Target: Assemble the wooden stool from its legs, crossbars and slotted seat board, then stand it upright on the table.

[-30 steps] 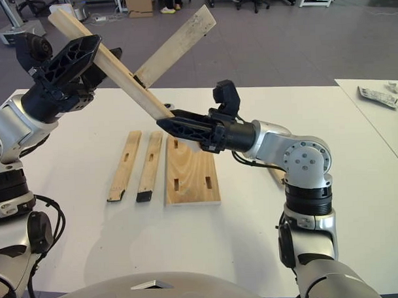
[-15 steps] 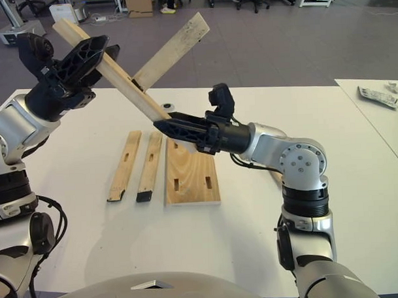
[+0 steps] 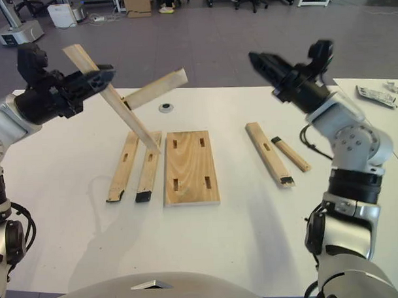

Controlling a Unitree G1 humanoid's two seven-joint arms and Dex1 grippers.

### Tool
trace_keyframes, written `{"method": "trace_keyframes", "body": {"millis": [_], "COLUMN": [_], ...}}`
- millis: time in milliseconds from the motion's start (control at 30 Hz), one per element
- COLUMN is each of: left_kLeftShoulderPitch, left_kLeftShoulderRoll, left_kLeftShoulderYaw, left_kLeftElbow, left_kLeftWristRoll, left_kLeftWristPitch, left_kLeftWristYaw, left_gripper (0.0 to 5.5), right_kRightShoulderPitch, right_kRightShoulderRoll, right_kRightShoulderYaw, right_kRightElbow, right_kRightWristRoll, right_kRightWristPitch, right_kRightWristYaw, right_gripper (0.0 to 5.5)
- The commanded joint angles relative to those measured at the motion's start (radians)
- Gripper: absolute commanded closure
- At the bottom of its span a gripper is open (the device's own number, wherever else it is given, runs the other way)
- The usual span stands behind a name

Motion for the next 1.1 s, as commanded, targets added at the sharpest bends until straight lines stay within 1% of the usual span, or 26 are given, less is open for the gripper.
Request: {"method": "trace_keyframes", "body": {"millis": [33, 100, 200, 333, 467, 600, 967, 1100], "left_kLeftShoulderPitch": [0.046, 0.076, 0.14, 0.211, 0.231, 0.267, 0.331, 0.323], "left_kLeftShoulderRoll": [-0.011, -0.027, -0.042, -0.105, -0.154, -0.176, -0.171, -0.163], "left_kLeftShoulderYaw": [-0.047, -0.062, -0.113, -0.127, -0.149, -0.172, -0.192, -0.21], "left_kLeftElbow": [-0.053, -0.057, -0.063, -0.099, -0.119, -0.14, -0.144, -0.085], "left_kLeftWristRoll": [0.08, 0.126, 0.26, 0.307, 0.32, 0.334, 0.366, 0.418], "left_kLeftWristPitch": [-0.114, -0.172, -0.326, -0.413, -0.431, -0.437, -0.444, -0.491], "left_kLeftWristYaw": [-0.18, -0.223, -0.304, -0.299, -0.274, -0.261, -0.272, -0.311], "left_gripper": [3.43, 3.43, 3.43, 3.44, 3.44, 3.44, 3.44, 3.44], "right_kRightShoulderPitch": [-0.071, -0.107, -0.155, -0.195, -0.218, -0.216, -0.219, -0.222], "right_kRightShoulderRoll": [-0.01, -0.011, -0.003, 0.001, 0.012, 0.015, 0.014, 0.018], "right_kRightShoulderYaw": [0.01, 0.011, 0.019, 0.015, 0.017, 0.009, 0.021, 0.026], "right_kRightElbow": [0.014, 0.004, -0.002, -0.051, -0.047, -0.041, -0.02, -0.009], "right_kRightWristRoll": [-0.024, -0.017, -0.014, 0.012, 0.007, 0.005, -0.018, -0.027], "right_kRightWristPitch": [-0.017, -0.009, -0.003, 0.018, 0.019, 0.02, 0.008, 0.003], "right_kRightWristYaw": [0.041, 0.051, 0.055, 0.038, 0.035, 0.026, 0.038, 0.046], "right_gripper": [2.13, 2.13, 2.13, 2.13, 2.13, 2.13, 2.13, 2.13]}}
